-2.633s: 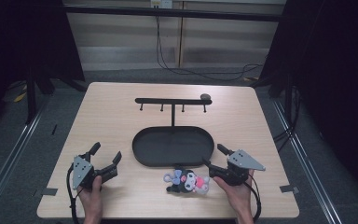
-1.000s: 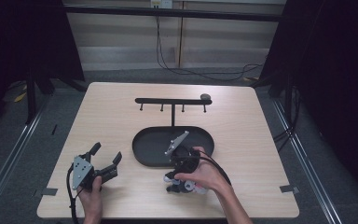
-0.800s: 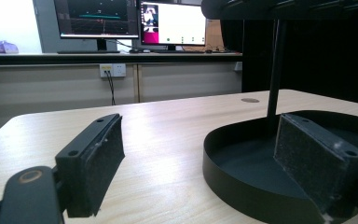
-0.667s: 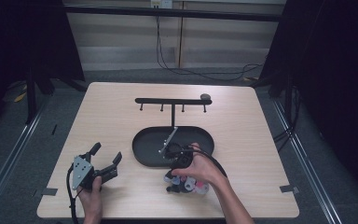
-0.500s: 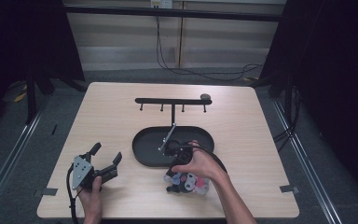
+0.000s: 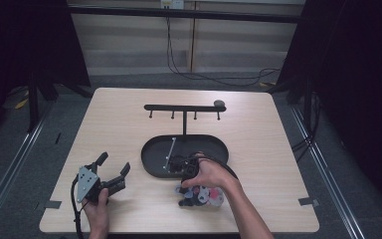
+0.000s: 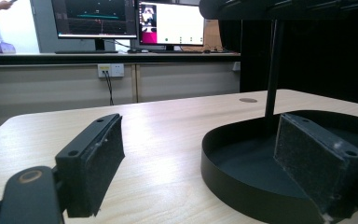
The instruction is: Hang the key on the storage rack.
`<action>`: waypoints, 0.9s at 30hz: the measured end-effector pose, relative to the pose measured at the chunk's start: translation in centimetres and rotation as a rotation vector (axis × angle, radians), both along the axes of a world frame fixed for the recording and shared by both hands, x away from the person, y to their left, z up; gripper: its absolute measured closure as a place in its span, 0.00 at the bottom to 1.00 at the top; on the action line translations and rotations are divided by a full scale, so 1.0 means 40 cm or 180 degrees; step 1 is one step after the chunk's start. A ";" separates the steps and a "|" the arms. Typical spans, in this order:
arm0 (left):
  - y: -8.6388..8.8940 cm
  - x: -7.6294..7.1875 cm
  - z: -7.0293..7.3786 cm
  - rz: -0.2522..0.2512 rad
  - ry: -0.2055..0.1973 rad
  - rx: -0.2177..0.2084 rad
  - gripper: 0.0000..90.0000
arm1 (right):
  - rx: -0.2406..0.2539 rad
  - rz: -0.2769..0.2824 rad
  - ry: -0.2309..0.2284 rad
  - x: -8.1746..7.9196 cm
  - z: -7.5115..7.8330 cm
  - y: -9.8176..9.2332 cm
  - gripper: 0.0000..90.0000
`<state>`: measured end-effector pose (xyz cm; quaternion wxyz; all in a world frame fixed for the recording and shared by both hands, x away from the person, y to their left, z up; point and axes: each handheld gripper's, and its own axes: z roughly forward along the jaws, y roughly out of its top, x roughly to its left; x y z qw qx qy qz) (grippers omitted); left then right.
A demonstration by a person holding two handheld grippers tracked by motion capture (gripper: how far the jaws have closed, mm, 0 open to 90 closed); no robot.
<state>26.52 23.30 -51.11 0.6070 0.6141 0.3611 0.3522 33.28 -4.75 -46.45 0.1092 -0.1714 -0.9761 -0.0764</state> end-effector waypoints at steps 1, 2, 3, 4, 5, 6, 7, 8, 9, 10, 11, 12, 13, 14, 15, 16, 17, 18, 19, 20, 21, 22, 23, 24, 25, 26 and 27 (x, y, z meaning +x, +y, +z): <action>0.000 0.000 0.000 0.0007 -0.0005 0.0003 0.17 | -0.0034 -0.0001 0.0020 0.001 -0.002 0.000 0.79; 0.000 0.000 0.000 0.0008 -0.0008 0.0000 0.17 | -0.0058 0.0021 0.0014 0.002 -0.005 0.000 0.79; 0.000 0.000 0.000 0.0004 -0.0007 -0.0001 0.17 | -0.0073 0.0021 0.0037 0.001 -0.008 0.000 0.79; 0.000 0.000 0.000 0.0004 -0.0008 0.0001 0.17 | -0.0070 0.0021 0.0035 0.001 -0.008 -0.001 0.80; 0.000 0.000 0.000 0.0003 -0.0008 0.0000 0.17 | -0.0069 0.0033 0.0024 0.000 -0.008 -0.001 0.80; 0.000 0.000 0.000 -0.0007 -0.0005 -0.0007 0.17 | -0.0070 0.0044 0.0022 -0.001 -0.008 0.000 0.81; 0.000 0.000 0.000 -0.0001 -0.0008 0.0000 0.17 | -0.0106 0.0083 0.0017 -0.006 -0.009 0.002 0.88; -0.001 0.000 0.000 -0.0012 -0.0006 -0.0014 0.17 | -0.0134 0.0118 0.0019 -0.008 -0.009 0.004 0.89; -0.001 0.000 0.000 -0.0012 -0.0006 -0.0013 0.17 | -0.0164 0.0131 -0.0003 -0.011 -0.008 0.006 0.90; -0.001 0.000 0.000 -0.0012 -0.0006 -0.0013 0.17 | -0.0172 0.0142 -0.0031 -0.015 -0.010 0.008 0.90; -0.001 0.000 0.000 -0.0013 -0.0006 -0.0013 0.17 | -0.0190 0.0170 -0.0048 -0.017 -0.009 0.011 0.90; -0.001 0.000 0.000 -0.0013 -0.0006 -0.0013 0.17 | -0.0190 0.0170 -0.0048 -0.017 -0.009 0.011 0.90; -0.001 0.000 0.000 -0.0014 -0.0006 -0.0013 0.17 | -0.0218 0.0203 -0.0034 -0.021 -0.008 0.016 0.91; -0.001 0.000 0.000 -0.0014 -0.0006 -0.0013 0.17 | -0.0218 0.0203 -0.0034 -0.021 -0.008 0.016 0.91; -0.001 0.000 0.000 -0.0014 -0.0006 -0.0013 0.17 | -0.0237 0.0245 -0.0061 -0.023 -0.009 0.021 0.91; -0.001 0.000 0.000 -0.0014 -0.0006 -0.0013 0.17 | -0.0265 0.0239 -0.0067 -0.025 -0.008 0.024 0.91; -0.001 0.000 0.000 -0.0014 -0.0006 -0.0013 0.17 | -0.0277 0.0269 -0.0098 -0.027 -0.008 0.027 0.91; -0.001 0.000 0.000 -0.0015 -0.0006 -0.0013 0.17 | -0.0277 0.0269 -0.0098 -0.027 -0.008 0.027 0.91; -0.001 0.000 0.000 -0.0014 -0.0006 -0.0013 0.17 | -0.0314 0.0297 -0.0126 -0.031 -0.008 0.035 0.92; -0.001 0.000 0.000 -0.0016 -0.0006 -0.0012 0.17 | -0.0358 0.0314 -0.0142 -0.032 -0.007 0.039 0.92; -0.001 0.000 0.000 -0.0016 -0.0006 -0.0012 0.17 | -0.0358 0.0314 -0.0142 -0.032 -0.007 0.039 0.92; -0.001 0.000 0.000 -0.0017 -0.0007 -0.0013 0.17 | -0.0398 0.0330 -0.0163 -0.034 -0.006 0.043 0.92; -0.001 0.000 0.000 -0.0020 -0.0007 -0.0015 0.17 | -0.0417 0.0338 -0.0170 -0.034 -0.007 0.046 0.94; -0.001 0.000 0.000 -0.0022 -0.0007 -0.0013 0.17 | -0.0412 0.0349 -0.0171 -0.034 -0.007 0.046 0.94; -0.001 0.000 0.000 -0.0022 -0.0007 -0.0013 0.17 | -0.0404 0.0359 -0.0170 -0.034 -0.007 0.045 0.95; -0.001 0.000 0.000 -0.0022 -0.0007 -0.0013 0.17 | -0.0404 0.0359 -0.0170 -0.034 -0.007 0.045 0.95; -0.001 0.000 0.000 -0.0023 -0.0007 -0.0014 0.17 | -0.0338 0.0334 -0.0285 -0.033 -0.005 0.041 0.95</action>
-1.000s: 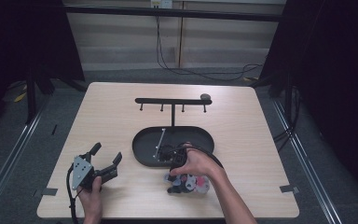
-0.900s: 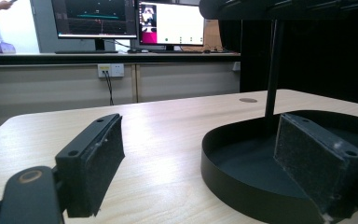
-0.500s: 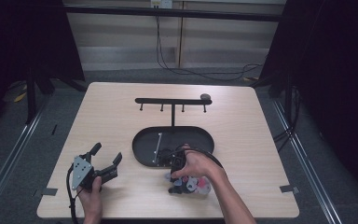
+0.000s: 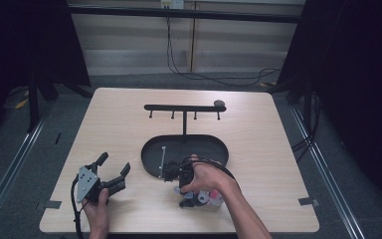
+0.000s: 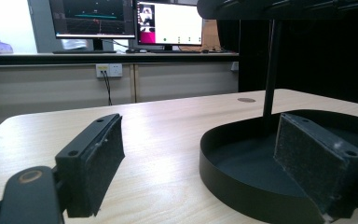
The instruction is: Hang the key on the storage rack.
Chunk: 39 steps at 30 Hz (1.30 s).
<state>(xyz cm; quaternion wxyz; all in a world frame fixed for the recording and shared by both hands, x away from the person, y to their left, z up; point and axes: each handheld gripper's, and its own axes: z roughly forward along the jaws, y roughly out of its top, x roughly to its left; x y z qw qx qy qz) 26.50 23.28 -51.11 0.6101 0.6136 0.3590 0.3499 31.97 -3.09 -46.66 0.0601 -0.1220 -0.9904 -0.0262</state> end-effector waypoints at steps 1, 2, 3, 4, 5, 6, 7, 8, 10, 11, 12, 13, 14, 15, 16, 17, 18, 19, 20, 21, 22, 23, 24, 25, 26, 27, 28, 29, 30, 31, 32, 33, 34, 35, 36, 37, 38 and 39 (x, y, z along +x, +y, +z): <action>0.000 0.000 0.000 0.0001 0.0000 0.0000 0.17 | 0.0021 -0.0004 -0.0027 0.001 0.003 -0.002 0.95; 0.000 0.000 0.000 0.0001 0.0000 0.0000 0.17 | 0.0083 -0.0010 -0.0010 0.004 0.006 -0.007 0.95; 0.000 0.000 0.000 0.0000 0.0000 0.0000 0.17 | 0.0119 -0.0034 0.0005 0.004 0.011 -0.010 0.95; 0.000 0.000 0.000 0.0001 0.0000 -0.0001 0.17 | 0.0190 -0.0058 -0.0001 0.005 0.016 -0.014 0.95; 0.000 0.000 0.000 0.0001 0.0000 -0.0001 0.17 | 0.0190 -0.0058 -0.0001 0.005 0.016 -0.014 0.95; 0.000 0.000 0.000 -0.0001 0.0000 -0.0001 0.17 | 0.0252 -0.0082 0.0005 0.004 0.030 -0.021 0.95; 0.000 0.000 0.000 -0.0001 0.0000 -0.0001 0.17 | 0.0252 -0.0082 0.0005 0.004 0.030 -0.021 0.95; 0.000 0.000 0.000 0.0007 -0.0003 0.0006 0.17 | 0.0258 -0.0097 -0.0002 0.004 0.034 -0.023 0.95; 0.000 0.000 0.000 0.0009 -0.0004 0.0006 0.17 | 0.0148 -0.0097 0.0027 0.005 0.036 -0.028 0.95; 0.000 0.000 0.000 0.0008 -0.0004 0.0006 0.17 | 0.0148 -0.0097 0.0027 0.005 0.036 -0.028 0.95; 0.000 0.000 0.000 0.0006 -0.0003 0.0006 0.17 | 0.0108 -0.0079 0.0025 0.006 0.026 -0.029 0.92; 0.000 0.000 0.000 0.0006 -0.0003 0.0006 0.17 | 0.0106 -0.0081 0.0027 0.005 0.020 -0.029 0.91; 0.000 0.000 0.000 0.0006 -0.0003 0.0006 0.17 | 0.0106 -0.0081 0.0027 0.005 0.020 -0.029 0.91; 0.000 0.000 0.000 0.0007 -0.0004 0.0005 0.17 | 0.0081 -0.0041 0.0036 0.005 0.015 -0.026 0.88; 0.000 0.000 0.000 0.0008 -0.0004 0.0004 0.17 | 0.0086 -0.0054 0.0037 0.002 0.013 -0.023 0.88; 0.000 0.000 0.000 0.0008 -0.0004 0.0004 0.17 | 0.0086 -0.0054 0.0037 0.002 0.013 -0.023 0.88; 0.000 0.000 0.000 0.0007 -0.0004 0.0005 0.17 | 0.0086 0.0010 0.0053 0.002 0.011 -0.015 0.86; 0.000 0.000 0.000 0.0007 -0.0003 0.0005 0.17 | 0.0086 0.0010 0.0053 0.002 0.011 -0.015 0.86; 0.000 0.000 0.000 0.0003 -0.0009 0.0002 0.17 | 0.0108 0.0055 0.0041 0.001 0.010 -0.007 0.86; 0.000 0.000 0.000 0.0003 -0.0009 0.0002 0.17 | 0.0108 0.0055 0.0041 0.001 0.010 -0.007 0.86; 0.000 0.000 0.000 0.0000 -0.0007 0.0006 0.17 | 0.0129 0.0110 -0.0036 -0.002 0.010 0.000 0.84; 0.000 0.000 0.000 0.0000 -0.0007 0.0006 0.17 | 0.0129 0.0110 -0.0036 -0.002 0.010 0.000 0.84; 0.000 0.000 0.000 -0.0010 -0.0006 0.0002 0.17 | 0.0103 0.0164 -0.0008 -0.006 0.004 0.006 0.86; 0.000 0.000 0.000 -0.0010 -0.0006 0.0002 0.17 | 0.0103 0.0164 -0.0008 -0.006 0.004 0.006 0.86; 0.001 -0.001 0.000 -0.0007 -0.0008 0.0006 0.17 | 0.0074 0.0208 -0.0008 -0.010 0.002 0.008 0.89; 0.001 -0.001 0.000 -0.0007 -0.0008 0.0006 0.17 | 0.0074 0.0208 -0.0008 -0.010 0.002 0.008 0.89; 0.001 -0.001 0.000 -0.0008 -0.0008 0.0005 0.17 | 0.0047 0.0217 -0.0004 -0.012 0.002 0.007 0.89; 0.001 -0.001 0.000 -0.0008 -0.0007 0.0006 0.17 | 0.0033 0.0219 -0.0018 -0.012 0.002 0.005 0.90; 0.001 -0.001 0.000 -0.0008 -0.0007 0.0006 0.17 | 0.0033 0.0219 -0.0018 -0.012 0.002 0.005 0.90; 0.001 -0.001 0.000 -0.0007 -0.0005 0.0009 0.17 | 0.0023 0.0217 0.0023 -0.011 0.001 0.004 0.94; 0.001 -0.001 0.000 -0.0007 -0.0008 0.0006 0.17 | 0.0026 0.0210 0.0032 -0.011 -0.001 0.002 0.96; 0.001 -0.001 0.000 -0.0008 -0.0008 0.0004 0.17 | 0.0015 0.0203 0.0054 -0.011 -0.001 0.001 0.97; 0.001 -0.001 0.000 -0.0008 -0.0006 0.0005 0.17 | -0.0018 0.0176 0.0047 -0.012 0.002 0.000 0.97; 0.001 -0.001 0.000 -0.0008 -0.0006 0.0005 0.17 | -0.0018 0.0176 0.0047 -0.012 0.002 0.000 0.97; 0.001 -0.001 0.000 -0.0011 -0.0007 0.0006 0.17 | 0.0020 0.0142 0.0045 -0.008 0.013 -0.006 0.97; 0.001 -0.001 0.000 -0.0011 -0.0007 0.0006 0.17 | 0.0020 0.0142 0.0045 -0.008 0.013 -0.006 0.97; 0.001 -0.001 0.000 -0.0010 -0.0007 0.0007 0.17 | 0.0124 0.0087 0.0016 -0.004 0.036 -0.018 0.97; 0.001 -0.001 0.000 -0.0010 -0.0007 0.0007 0.17 | 0.0124 0.0087 0.0016 -0.004 0.036 -0.018 0.97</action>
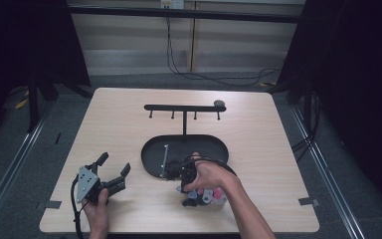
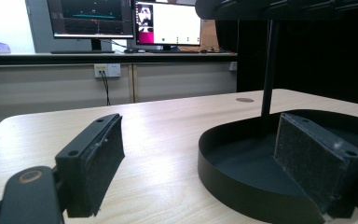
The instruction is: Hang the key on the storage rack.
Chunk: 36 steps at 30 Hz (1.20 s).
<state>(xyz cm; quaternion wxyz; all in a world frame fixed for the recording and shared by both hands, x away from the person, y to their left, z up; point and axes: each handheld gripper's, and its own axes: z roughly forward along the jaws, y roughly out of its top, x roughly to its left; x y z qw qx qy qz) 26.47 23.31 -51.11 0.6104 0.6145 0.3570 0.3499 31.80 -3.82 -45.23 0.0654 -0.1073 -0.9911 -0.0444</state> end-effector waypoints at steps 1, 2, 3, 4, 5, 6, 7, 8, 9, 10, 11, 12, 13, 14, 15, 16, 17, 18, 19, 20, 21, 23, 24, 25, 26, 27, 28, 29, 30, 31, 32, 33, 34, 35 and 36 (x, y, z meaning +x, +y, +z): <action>0.000 0.000 0.000 -0.0002 0.0000 -0.0001 0.17 | -0.0016 -0.0034 -0.0020 0.001 0.020 -0.009 0.97; 0.000 0.000 0.000 -0.0002 0.0000 -0.0001 0.17 | -0.0016 -0.0034 -0.0020 0.001 0.020 -0.009 0.97; 0.000 0.000 0.000 -0.0002 0.0002 0.0004 0.17 | 0.0001 -0.0063 -0.0040 0.004 0.037 -0.020 0.97; 0.000 0.000 0.000 -0.0002 0.0002 0.0004 0.17 | 0.0001 -0.0063 -0.0040 0.004 0.037 -0.020 0.97; 0.000 0.000 0.000 -0.0001 0.0001 0.0001 0.17 | 0.0027 -0.0078 -0.0049 0.004 0.042 -0.025 0.97; 0.000 0.000 0.000 -0.0001 0.0001 0.0003 0.17 | 0.0022 -0.0110 -0.0073 0.005 0.055 -0.034 0.97; 0.000 0.000 0.000 -0.0001 0.0001 0.0003 0.17 | 0.0022 -0.0110 -0.0073 0.005 0.055 -0.034 0.97; 0.000 0.000 0.000 0.0001 0.0002 0.0002 0.17 | 0.0025 -0.0120 -0.0100 0.005 0.061 -0.039 0.97; 0.000 0.000 0.000 -0.0002 0.0000 0.0001 0.17 | 0.0030 -0.0178 -0.0175 0.007 0.077 -0.049 0.97; 0.000 0.000 0.000 -0.0002 0.0000 0.0001 0.17 | 0.0051 -0.0181 -0.0175 0.008 0.081 -0.054 0.97; 0.000 0.000 0.000 -0.0002 0.0000 0.0001 0.17 | 0.0051 -0.0181 -0.0175 0.008 0.081 -0.054 0.97; 0.000 0.000 0.000 -0.0002 0.0000 0.0002 0.17 | 0.0052 -0.0189 -0.0180 0.010 0.090 -0.060 0.97; 0.000 0.000 0.000 -0.0002 0.0000 0.0002 0.17 | 0.0108 -0.0219 -0.0170 0.010 0.102 -0.072 0.97; 0.000 0.000 0.000 -0.0002 0.0000 0.0002 0.17 | 0.0108 -0.0219 -0.0170 0.010 0.102 -0.072 0.97; 0.000 0.000 0.000 -0.0002 0.0003 0.0005 0.17 | 0.0085 -0.0213 -0.0180 0.010 0.105 -0.074 0.97; 0.000 0.000 0.000 -0.0002 0.0002 0.0004 0.17 | 0.0059 -0.0223 -0.0196 0.009 0.112 -0.079 0.97; 0.000 0.000 0.000 -0.0002 0.0002 0.0004 0.17 | 0.0059 -0.0223 -0.0196 0.009 0.112 -0.079 0.97; 0.000 0.000 0.000 -0.0002 0.0000 0.0001 0.17 | 0.0057 -0.0233 -0.0184 0.008 0.120 -0.082 0.97; 0.000 0.000 0.000 -0.0002 0.0001 0.0001 0.17 | 0.0051 -0.0210 -0.0194 0.010 0.125 -0.083 0.97; 0.000 0.000 0.000 0.0000 0.0004 0.0004 0.17 | 0.0043 -0.0224 -0.0191 0.010 0.129 -0.085 0.97; 0.000 0.000 0.000 0.0000 0.0004 0.0004 0.17 | 0.0043 -0.0224 -0.0191 0.010 0.129 -0.085 0.97; 0.000 0.000 0.000 -0.0003 0.0002 0.0004 0.17 | 0.0066 -0.0234 -0.0213 0.012 0.143 -0.090 0.97; 0.000 0.000 0.000 -0.0003 0.0002 0.0004 0.17 | 0.0079 -0.0254 -0.0234 0.013 0.146 -0.092 0.97; 0.000 0.000 0.000 -0.0009 -0.0001 0.0000 0.17 | 0.0083 -0.0254 -0.0238 0.013 0.151 -0.095 0.97; 0.000 0.000 0.000 -0.0009 -0.0001 0.0000 0.17 | 0.0079 -0.0236 -0.0255 0.014 0.157 -0.096 0.97; -0.001 0.000 0.000 -0.0014 0.0006 -0.0013 0.17 | 0.0080 -0.0230 -0.0265 0.014 0.163 -0.097 0.97; -0.001 0.000 0.000 -0.0014 0.0006 -0.0013 0.17 | 0.0080 -0.0230 -0.0265 0.014 0.163 -0.097 0.97; -0.001 0.000 0.000 -0.0013 0.0003 -0.0009 0.17 | 0.0067 -0.0225 -0.0284 0.011 0.172 -0.098 0.97; -0.001 0.000 0.000 -0.0013 0.0003 -0.0009 0.17 | 0.0067 -0.0225 -0.0284 0.011 0.172 -0.098 0.97; 0.000 0.000 0.000 -0.0011 0.0000 0.0001 0.17 | 0.0057 -0.0213 -0.0289 0.011 0.178 -0.099 0.97; 0.000 0.000 0.000 -0.0010 0.0001 0.0000 0.17 | 0.0055 -0.0221 -0.0297 0.010 0.185 -0.101 0.97; 0.000 0.000 0.000 -0.0011 0.0003 0.0001 0.17 | 0.0086 -0.0231 -0.0304 0.009 0.198 -0.105 0.97; 0.000 0.000 0.000 -0.0010 0.0001 0.0000 0.17 | 0.0086 -0.0231 -0.0304 0.009 0.198 -0.105 0.97; -0.001 0.000 0.000 -0.0011 0.0008 -0.0008 0.17 | 0.0117 -0.0239 -0.0296 0.009 0.206 -0.109 0.97; -0.001 0.000 0.000 -0.0011 0.0008 -0.0008 0.17 | 0.0117 -0.0239 -0.0296 0.009 0.206 -0.109 0.97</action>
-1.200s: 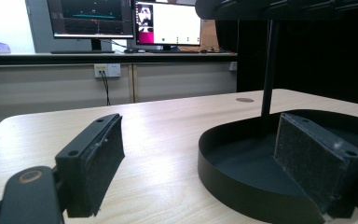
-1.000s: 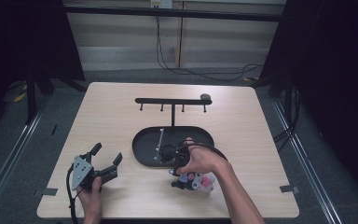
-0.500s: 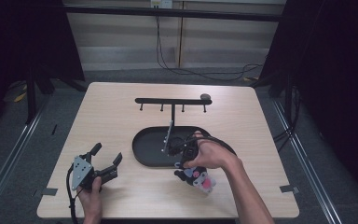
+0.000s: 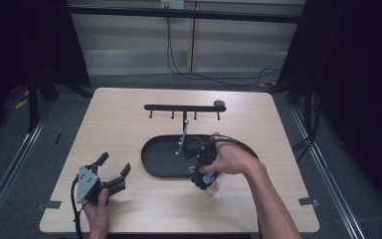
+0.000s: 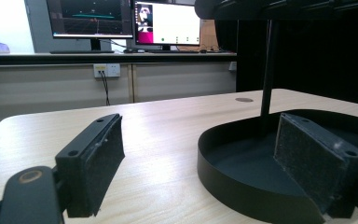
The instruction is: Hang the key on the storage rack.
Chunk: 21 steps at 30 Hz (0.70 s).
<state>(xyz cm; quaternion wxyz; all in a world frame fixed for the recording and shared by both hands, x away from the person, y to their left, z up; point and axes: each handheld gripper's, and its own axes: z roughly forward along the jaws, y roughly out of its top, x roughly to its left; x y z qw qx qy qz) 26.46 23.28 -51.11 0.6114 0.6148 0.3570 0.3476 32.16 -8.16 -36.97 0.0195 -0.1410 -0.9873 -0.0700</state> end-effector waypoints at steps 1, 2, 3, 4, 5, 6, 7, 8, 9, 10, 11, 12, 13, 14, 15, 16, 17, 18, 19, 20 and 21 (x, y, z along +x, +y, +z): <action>0.000 0.000 0.000 0.0001 -0.0008 0.0006 0.17 | -0.0023 -0.0005 -0.0029 0.000 0.008 -0.002 0.97; 0.001 0.000 0.000 0.0001 -0.0006 0.0009 0.17 | -0.0029 -0.0003 -0.0030 0.001 0.013 -0.003 0.97; 0.001 0.000 0.000 0.0001 -0.0006 0.0009 0.17 | -0.0029 -0.0015 -0.0041 0.001 0.020 -0.005 0.97; 0.001 0.000 0.000 0.0001 -0.0007 0.0008 0.17 | -0.0009 -0.0017 -0.0048 0.002 0.025 -0.006 0.97; 0.001 0.000 0.000 0.0002 -0.0007 0.0009 0.17 | 0.0010 0.0011 -0.0058 0.003 0.031 -0.007 0.97; 0.000 0.000 0.000 -0.0001 -0.0003 0.0000 0.17 | 0.0050 0.0006 -0.0089 0.004 0.035 -0.008 0.97; 0.000 0.000 0.000 -0.0001 -0.0003 0.0000 0.17 | 0.0040 -0.0004 -0.0090 0.003 0.041 -0.007 0.97; 0.001 0.000 0.000 0.0002 -0.0007 0.0011 0.17 | 0.0040 -0.0004 -0.0090 0.003 0.041 -0.007 0.97; 0.000 0.000 0.000 0.0000 -0.0003 -0.0001 0.17 | 0.0079 -0.0002 -0.0113 0.005 0.051 -0.008 0.97; 0.001 0.000 0.000 0.0001 -0.0007 0.0009 0.17 | 0.0100 0.0000 -0.0130 0.006 0.056 -0.008 0.97; 0.000 0.000 0.000 0.0000 -0.0007 0.0005 0.17 | 0.0105 0.0014 -0.0109 0.008 0.061 -0.008 0.97; 0.000 0.000 0.000 0.0000 -0.0008 0.0004 0.17 | 0.0120 0.0027 -0.0118 0.009 0.066 -0.007 0.97; 0.000 0.000 0.000 0.0000 -0.0008 0.0006 0.17 | 0.0125 0.0007 -0.0110 0.009 0.071 -0.007 0.97; 0.000 0.000 0.000 0.0000 -0.0008 0.0006 0.17 | 0.0125 0.0007 -0.0110 0.009 0.071 -0.007 0.97; 0.001 0.000 0.000 0.0002 -0.0008 0.0009 0.17 | 0.0159 0.0022 -0.0107 0.011 0.075 -0.007 0.97; 0.001 0.000 0.000 0.0001 -0.0007 0.0009 0.17 | 0.0167 0.0023 -0.0117 0.014 0.081 -0.007 0.97; 0.001 0.000 0.000 0.0002 -0.0007 0.0010 0.17 | 0.0177 0.0013 -0.0098 0.016 0.084 -0.007 0.97; 0.001 0.000 0.000 0.0001 -0.0007 0.0010 0.17 | 0.0177 0.0037 -0.0115 0.019 0.086 -0.006 0.97; 0.001 0.000 0.000 0.0001 -0.0007 0.0009 0.17 | 0.0157 0.0028 -0.0107 0.024 0.092 -0.005 0.97; 0.001 0.000 0.000 0.0001 -0.0007 0.0009 0.17 | 0.0157 0.0028 -0.0107 0.024 0.092 -0.005 0.97; 0.001 0.000 0.000 0.0001 -0.0007 0.0007 0.17 | 0.0165 0.0015 -0.0115 0.027 0.094 -0.005 0.97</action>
